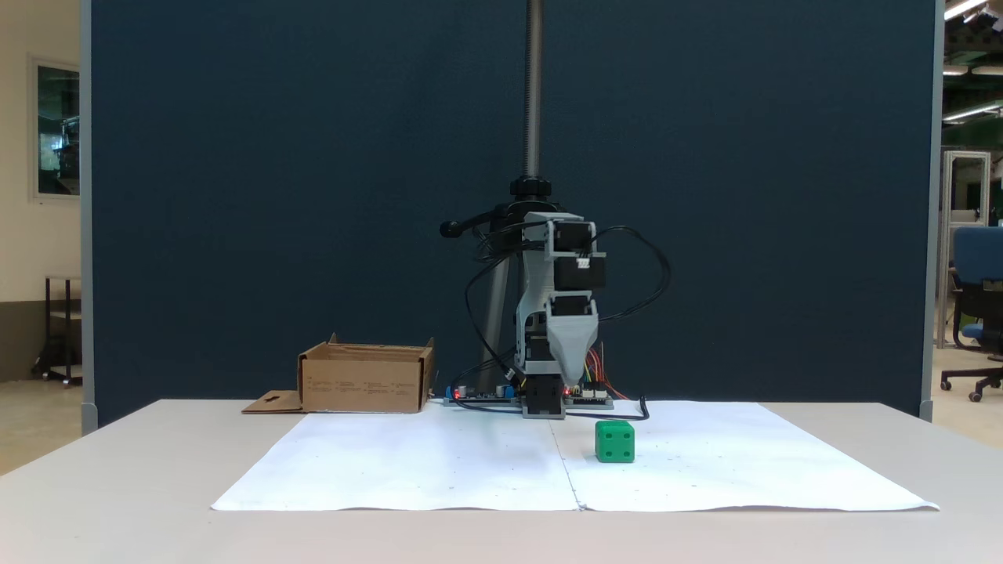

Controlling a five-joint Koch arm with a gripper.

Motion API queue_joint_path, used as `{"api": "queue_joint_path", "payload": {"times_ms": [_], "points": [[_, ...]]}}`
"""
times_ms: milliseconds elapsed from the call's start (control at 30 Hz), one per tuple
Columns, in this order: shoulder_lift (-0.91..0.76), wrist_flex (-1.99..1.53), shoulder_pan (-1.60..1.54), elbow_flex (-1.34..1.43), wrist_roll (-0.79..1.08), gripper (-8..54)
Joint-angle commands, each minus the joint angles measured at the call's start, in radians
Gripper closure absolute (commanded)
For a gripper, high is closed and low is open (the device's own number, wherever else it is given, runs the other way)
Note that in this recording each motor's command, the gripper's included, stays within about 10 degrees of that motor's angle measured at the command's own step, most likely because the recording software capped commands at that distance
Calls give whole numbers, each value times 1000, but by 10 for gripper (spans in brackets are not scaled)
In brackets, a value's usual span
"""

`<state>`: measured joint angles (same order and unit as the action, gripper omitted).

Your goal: Grasp a green dice and put it in the bin.

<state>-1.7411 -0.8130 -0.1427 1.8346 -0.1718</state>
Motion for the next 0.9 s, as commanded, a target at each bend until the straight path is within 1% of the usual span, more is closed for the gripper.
{"api": "queue_joint_path", "payload": {"times_ms": [0, 267, 400, 867], "points": [[-5, -31, -38, -57, -100, 40], [9, -20, -54, -83, -216, 40], [11, -32, -74, -83, -219, 40], [112, -25, -156, -83, -236, 39]]}}
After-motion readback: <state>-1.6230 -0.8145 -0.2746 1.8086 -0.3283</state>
